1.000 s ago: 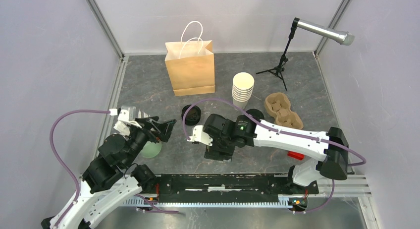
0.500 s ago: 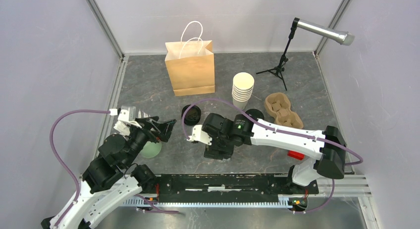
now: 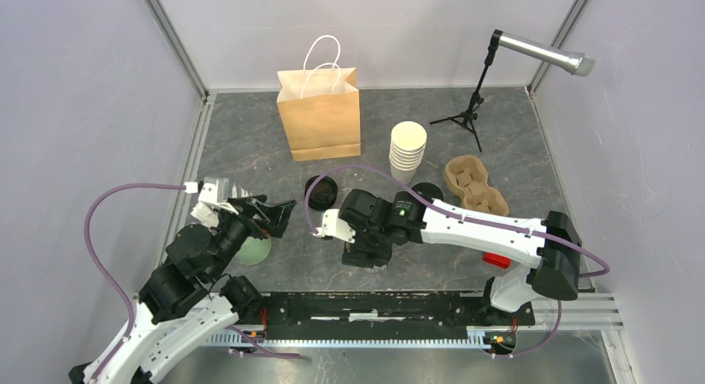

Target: Pack the takeout coffee

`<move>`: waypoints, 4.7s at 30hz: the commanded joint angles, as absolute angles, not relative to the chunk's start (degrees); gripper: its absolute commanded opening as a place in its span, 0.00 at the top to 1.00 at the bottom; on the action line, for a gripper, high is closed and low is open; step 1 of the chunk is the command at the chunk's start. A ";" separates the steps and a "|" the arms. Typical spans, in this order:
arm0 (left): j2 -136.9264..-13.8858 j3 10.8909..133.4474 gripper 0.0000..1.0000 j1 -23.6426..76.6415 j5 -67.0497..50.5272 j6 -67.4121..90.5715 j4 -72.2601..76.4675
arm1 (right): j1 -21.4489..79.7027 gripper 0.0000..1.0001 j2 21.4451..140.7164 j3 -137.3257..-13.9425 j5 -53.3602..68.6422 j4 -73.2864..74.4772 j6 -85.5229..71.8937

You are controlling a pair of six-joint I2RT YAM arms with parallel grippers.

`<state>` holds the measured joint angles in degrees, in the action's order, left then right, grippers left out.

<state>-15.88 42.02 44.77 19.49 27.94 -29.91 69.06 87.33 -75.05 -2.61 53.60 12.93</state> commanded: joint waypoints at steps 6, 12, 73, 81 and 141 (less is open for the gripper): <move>-17.06 42.91 0.00 44.94 20.39 25.56 -28.39 | 68.55 0.06 83.74 -75.95 -3.56 51.83 12.70; -16.96 43.02 0.00 44.94 20.92 25.16 -28.48 | 68.55 0.05 81.76 -75.43 -3.95 51.50 12.13; -59.36 30.03 0.31 45.18 -17.93 35.17 -1.39 | 47.59 0.44 63.04 -41.23 18.39 12.66 4.31; -60.03 29.62 0.38 45.35 -16.70 34.82 -1.36 | 47.46 0.44 63.42 -40.54 18.77 12.13 4.14; -59.41 22.31 0.37 45.62 -18.79 47.38 4.44 | 47.51 0.41 60.97 -31.15 23.40 3.96 -6.44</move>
<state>-58.59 23.11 45.41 -20.67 46.74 5.72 47.51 60.80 -32.01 25.50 2.15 -6.46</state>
